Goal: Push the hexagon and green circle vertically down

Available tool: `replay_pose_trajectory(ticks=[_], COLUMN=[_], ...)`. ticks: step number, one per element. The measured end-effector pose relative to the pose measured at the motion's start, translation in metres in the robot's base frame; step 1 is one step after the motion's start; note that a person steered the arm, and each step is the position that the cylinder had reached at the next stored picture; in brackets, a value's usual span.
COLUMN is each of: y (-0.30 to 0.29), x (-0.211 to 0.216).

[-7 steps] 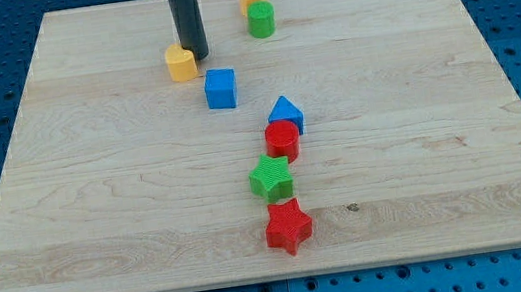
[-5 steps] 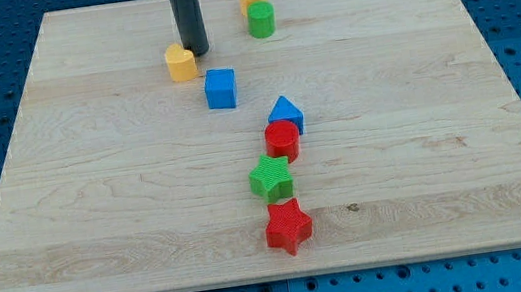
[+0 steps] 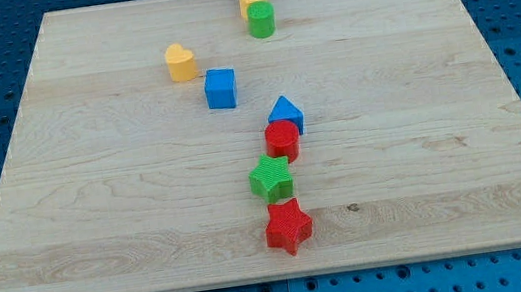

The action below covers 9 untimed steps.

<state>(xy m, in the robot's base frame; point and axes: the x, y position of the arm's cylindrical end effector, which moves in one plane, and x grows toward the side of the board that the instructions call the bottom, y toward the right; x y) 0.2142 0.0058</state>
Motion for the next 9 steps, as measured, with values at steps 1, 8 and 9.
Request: replay_pose_trajectory(ticks=[1,8,9], y=[-0.003,0.026,0.034], x=[0.019,0.09,0.104])
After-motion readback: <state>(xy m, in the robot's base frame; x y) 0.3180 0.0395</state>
